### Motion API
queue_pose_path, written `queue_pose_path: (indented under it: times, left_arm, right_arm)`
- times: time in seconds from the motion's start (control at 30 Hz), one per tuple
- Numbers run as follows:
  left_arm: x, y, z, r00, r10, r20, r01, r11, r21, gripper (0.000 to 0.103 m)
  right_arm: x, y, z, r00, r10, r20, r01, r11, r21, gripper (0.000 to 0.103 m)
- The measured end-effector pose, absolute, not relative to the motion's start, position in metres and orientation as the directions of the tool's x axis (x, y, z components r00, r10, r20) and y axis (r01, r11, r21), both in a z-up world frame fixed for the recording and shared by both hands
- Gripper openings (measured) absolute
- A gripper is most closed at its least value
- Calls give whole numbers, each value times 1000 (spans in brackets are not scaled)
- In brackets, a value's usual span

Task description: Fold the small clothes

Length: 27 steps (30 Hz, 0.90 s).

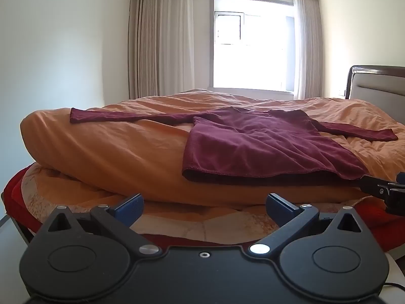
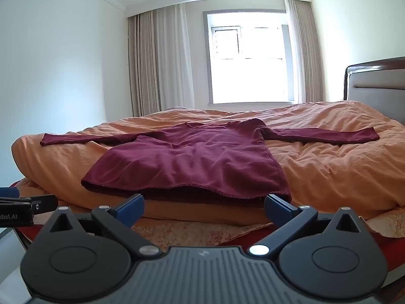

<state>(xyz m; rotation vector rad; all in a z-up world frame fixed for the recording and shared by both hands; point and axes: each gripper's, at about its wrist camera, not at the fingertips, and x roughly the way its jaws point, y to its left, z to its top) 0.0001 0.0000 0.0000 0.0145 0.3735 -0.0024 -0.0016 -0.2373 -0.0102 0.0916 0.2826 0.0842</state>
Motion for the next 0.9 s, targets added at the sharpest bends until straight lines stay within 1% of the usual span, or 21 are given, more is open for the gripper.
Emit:
queue_pose_path:
  times: [0.9]
  left_arm:
    - [-1, 2, 2, 934, -8, -357, 11, 1000, 7, 102]
  right_arm:
    - [-1, -233, -11, 956, 108, -274, -86, 992, 91, 103]
